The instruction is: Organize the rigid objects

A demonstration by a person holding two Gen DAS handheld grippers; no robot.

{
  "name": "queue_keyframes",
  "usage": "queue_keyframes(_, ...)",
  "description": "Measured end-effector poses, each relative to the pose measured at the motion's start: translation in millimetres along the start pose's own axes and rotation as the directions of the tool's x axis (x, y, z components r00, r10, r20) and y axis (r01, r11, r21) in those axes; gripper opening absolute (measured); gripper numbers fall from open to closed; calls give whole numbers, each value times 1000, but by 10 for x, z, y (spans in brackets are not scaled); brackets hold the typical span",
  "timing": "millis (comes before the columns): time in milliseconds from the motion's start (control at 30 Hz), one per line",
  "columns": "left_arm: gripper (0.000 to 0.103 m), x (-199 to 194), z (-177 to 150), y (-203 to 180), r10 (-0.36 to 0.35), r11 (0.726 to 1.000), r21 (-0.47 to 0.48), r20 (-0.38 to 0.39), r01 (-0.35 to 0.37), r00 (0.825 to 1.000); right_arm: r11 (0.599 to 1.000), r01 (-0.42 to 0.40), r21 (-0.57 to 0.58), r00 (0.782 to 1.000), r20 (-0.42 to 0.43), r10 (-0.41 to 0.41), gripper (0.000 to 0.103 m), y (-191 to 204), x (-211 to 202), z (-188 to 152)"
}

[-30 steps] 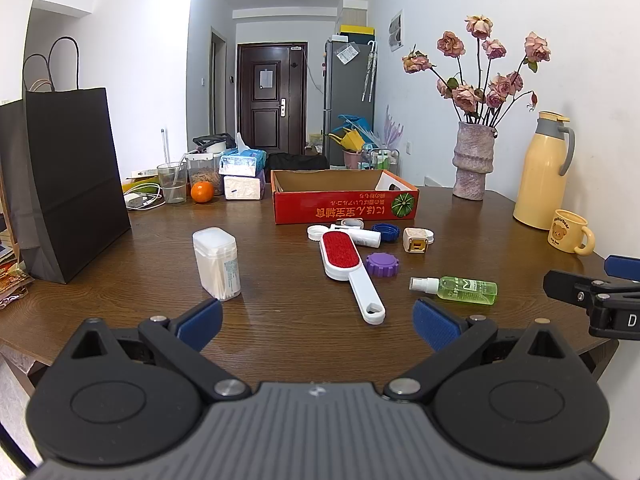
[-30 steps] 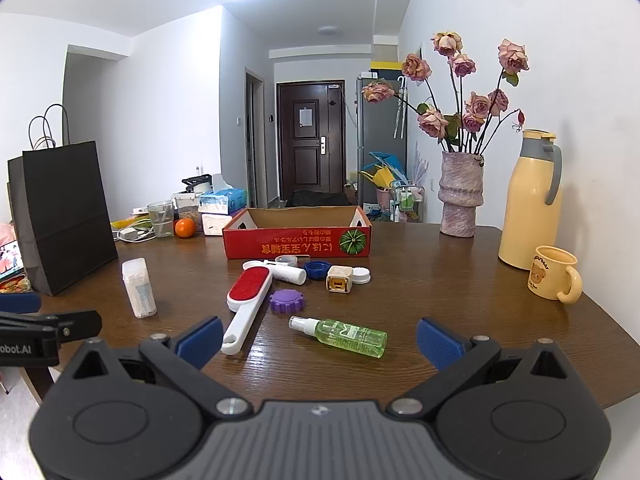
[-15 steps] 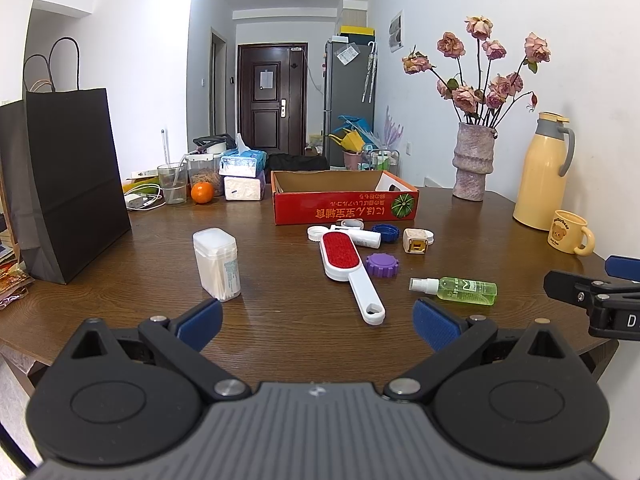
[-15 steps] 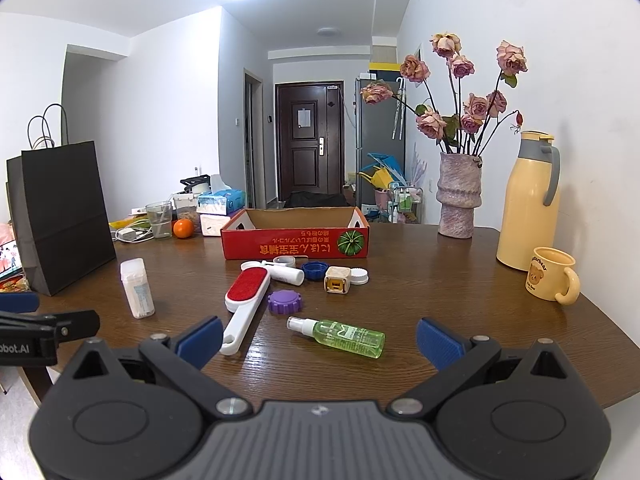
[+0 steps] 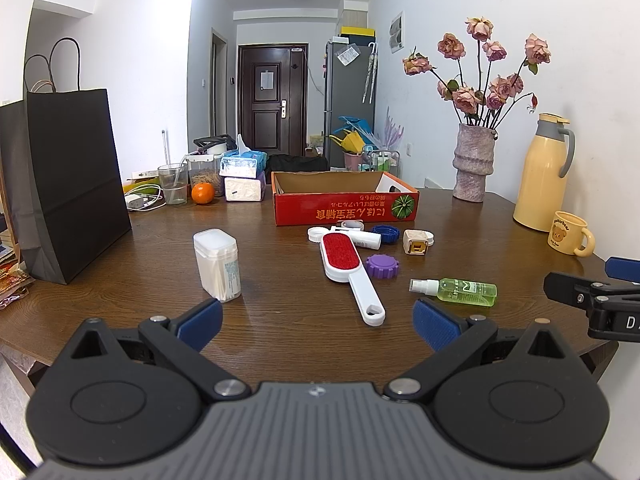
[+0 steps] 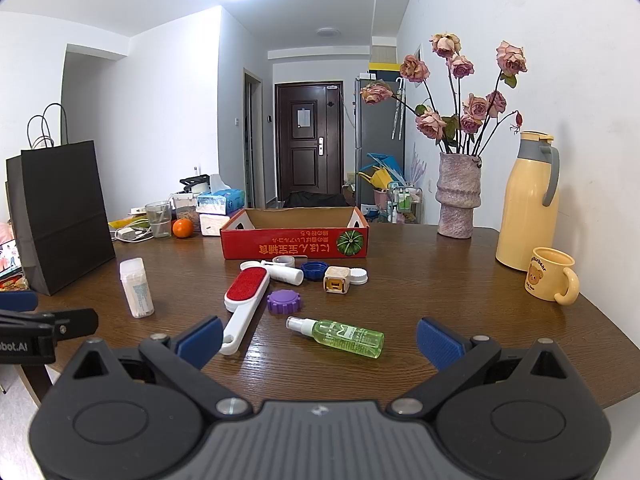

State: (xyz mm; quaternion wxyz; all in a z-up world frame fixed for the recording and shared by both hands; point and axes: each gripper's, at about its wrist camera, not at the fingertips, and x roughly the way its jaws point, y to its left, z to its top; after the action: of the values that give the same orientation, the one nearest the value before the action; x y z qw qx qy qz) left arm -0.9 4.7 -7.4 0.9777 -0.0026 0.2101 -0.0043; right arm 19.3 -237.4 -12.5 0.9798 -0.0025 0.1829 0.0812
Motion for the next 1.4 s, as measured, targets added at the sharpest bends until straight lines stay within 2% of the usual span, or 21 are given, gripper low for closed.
queue_keyframes(633, 103, 72, 44, 26, 11, 1000, -7, -13, -11, 1000, 1000, 7, 0, 1000, -14, -7, 103, -32, 57, 7)
queue_keyframes(1400, 103, 712, 202, 161, 35, 999, -34, -90, -38, 995, 999, 37, 16, 993, -109, -35, 103, -104, 681, 75)
